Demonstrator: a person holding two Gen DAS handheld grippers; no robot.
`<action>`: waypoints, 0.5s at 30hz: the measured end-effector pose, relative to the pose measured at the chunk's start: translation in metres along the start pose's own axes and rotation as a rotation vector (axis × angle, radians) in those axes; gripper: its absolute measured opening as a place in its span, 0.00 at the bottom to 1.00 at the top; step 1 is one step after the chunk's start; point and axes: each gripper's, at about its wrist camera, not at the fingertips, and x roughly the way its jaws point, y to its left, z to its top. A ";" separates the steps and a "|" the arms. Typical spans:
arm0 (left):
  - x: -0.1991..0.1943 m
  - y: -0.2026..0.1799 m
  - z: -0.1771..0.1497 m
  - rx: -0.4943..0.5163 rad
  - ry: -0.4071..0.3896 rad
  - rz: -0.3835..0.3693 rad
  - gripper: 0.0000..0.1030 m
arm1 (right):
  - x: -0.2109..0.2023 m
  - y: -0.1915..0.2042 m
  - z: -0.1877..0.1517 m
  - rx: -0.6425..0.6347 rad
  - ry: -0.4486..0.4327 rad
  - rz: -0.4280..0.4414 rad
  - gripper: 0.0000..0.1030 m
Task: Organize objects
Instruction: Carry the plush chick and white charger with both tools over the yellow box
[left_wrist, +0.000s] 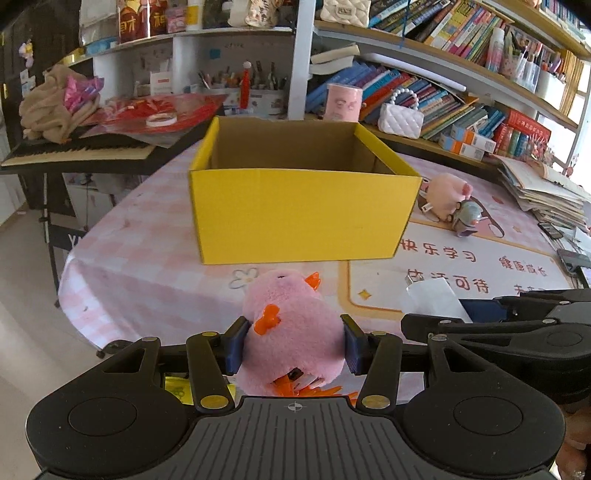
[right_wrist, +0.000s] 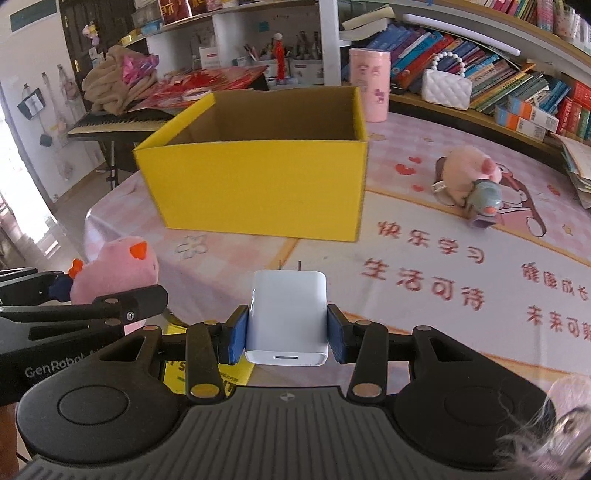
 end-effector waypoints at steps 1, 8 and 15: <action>-0.002 0.003 -0.001 0.002 -0.004 -0.001 0.48 | -0.001 0.005 -0.001 0.001 -0.002 -0.001 0.40; -0.013 0.023 -0.001 0.018 -0.031 -0.008 0.48 | -0.006 0.030 -0.005 0.005 -0.019 -0.005 0.40; -0.020 0.031 -0.001 0.032 -0.057 -0.030 0.48 | -0.009 0.044 -0.005 -0.002 -0.026 -0.026 0.40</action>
